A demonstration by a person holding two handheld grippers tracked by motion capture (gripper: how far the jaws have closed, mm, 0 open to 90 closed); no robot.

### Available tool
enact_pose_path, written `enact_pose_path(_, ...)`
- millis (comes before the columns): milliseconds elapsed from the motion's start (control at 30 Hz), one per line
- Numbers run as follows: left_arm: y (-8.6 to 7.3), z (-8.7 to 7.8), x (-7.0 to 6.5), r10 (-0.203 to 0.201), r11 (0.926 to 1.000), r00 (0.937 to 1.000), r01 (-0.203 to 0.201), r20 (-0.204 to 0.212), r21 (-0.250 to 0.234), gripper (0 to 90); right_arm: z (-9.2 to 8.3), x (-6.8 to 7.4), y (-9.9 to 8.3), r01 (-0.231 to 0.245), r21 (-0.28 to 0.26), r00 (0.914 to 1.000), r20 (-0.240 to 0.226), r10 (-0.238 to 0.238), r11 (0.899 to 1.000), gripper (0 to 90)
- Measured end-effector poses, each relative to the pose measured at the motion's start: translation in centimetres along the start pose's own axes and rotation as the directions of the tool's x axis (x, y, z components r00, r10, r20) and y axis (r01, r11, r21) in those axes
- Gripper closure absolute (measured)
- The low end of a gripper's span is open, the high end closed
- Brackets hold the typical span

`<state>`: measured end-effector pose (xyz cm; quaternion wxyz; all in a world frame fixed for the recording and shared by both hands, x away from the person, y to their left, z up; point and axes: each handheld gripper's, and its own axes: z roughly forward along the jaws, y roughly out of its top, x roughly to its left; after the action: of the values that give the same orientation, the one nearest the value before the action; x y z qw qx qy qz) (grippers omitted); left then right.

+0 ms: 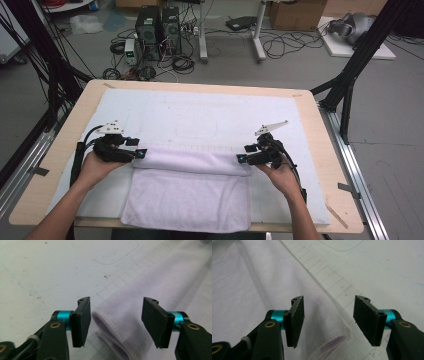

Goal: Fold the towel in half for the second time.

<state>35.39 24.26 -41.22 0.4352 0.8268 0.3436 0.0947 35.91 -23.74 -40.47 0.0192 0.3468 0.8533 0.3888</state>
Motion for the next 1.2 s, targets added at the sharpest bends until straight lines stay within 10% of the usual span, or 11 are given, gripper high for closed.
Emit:
enact_pose_path(133, -0.1, 1.0, 0.1, 0.003, 0.9993, 0.9997, -0.004, 0.025, 0.038, 42.9, 0.5, -0.1, 0.0, 0.007, 0.030, 0.9996, -0.027, -0.006, 1.000, 52.7)
enact_pose_path(367, -0.3, 0.4, -0.1, 0.031, 0.9994, 0.9973, -0.032, 0.066, 0.011, 78.7, 0.7, 0.8, 0.1, 0.063, 0.045, 0.9965, -0.058, -0.060, 0.997, 82.3)
enact_pose_path(767, -0.7, -2.3, -1.0, 0.052, 0.9959, 0.9943, -0.045, 0.094, -0.078, 82.6, -1.9, 2.5, 0.1, 0.090, -0.048, 0.9909, -0.097, -0.094, 0.995, 83.8)
enact_pose_path(1200, -3.2, -7.5, -5.1, 0.138, 0.9830, 0.9848, -0.123, 0.106, -0.136, 82.6, -4.9, 7.1, -1.9, 0.195, -0.095, 0.9695, -0.132, -0.207, 0.976, 84.2)
